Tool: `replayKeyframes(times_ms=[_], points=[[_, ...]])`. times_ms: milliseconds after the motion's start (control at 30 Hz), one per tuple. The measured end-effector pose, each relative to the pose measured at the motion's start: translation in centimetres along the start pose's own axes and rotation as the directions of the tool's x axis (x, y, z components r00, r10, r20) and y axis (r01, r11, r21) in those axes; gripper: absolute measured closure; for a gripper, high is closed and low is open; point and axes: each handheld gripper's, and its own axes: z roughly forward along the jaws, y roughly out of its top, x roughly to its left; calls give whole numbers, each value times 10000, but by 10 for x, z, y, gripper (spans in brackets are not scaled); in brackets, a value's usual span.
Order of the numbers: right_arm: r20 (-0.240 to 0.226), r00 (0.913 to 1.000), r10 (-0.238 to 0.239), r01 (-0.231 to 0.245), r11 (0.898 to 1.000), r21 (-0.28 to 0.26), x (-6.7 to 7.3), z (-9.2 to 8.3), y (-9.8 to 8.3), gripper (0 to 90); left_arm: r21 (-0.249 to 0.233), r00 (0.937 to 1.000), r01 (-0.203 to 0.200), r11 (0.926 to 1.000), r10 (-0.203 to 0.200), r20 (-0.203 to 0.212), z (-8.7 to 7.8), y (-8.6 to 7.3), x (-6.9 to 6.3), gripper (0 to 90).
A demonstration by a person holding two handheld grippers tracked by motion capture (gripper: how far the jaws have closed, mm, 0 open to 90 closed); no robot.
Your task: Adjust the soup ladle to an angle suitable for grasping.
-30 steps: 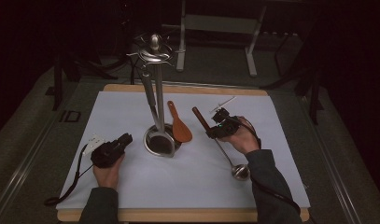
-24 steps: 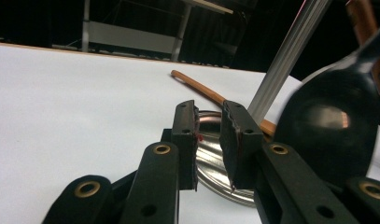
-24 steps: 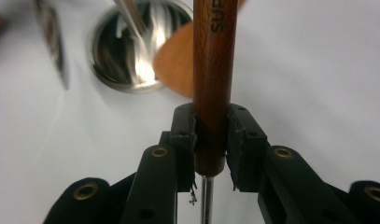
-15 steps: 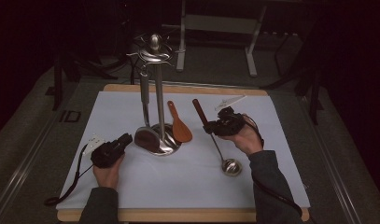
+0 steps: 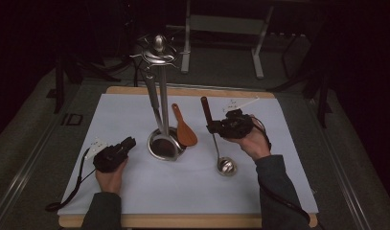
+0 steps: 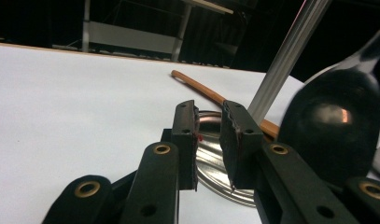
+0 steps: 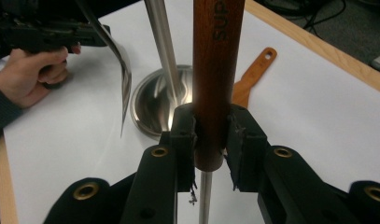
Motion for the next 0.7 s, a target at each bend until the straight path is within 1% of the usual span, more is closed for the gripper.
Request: replayKeyframes(times_ms=[333,700], points=[[-4,9999,-148,147,9989,-436,5,-6,7,743,-20,10000,29,10000,-29,8,0,0,0,761],[-25,9997,-254,251,9967,-773,10,-11,14,742,-15,10000,12,10000,-12,4,0,0,0,760]])
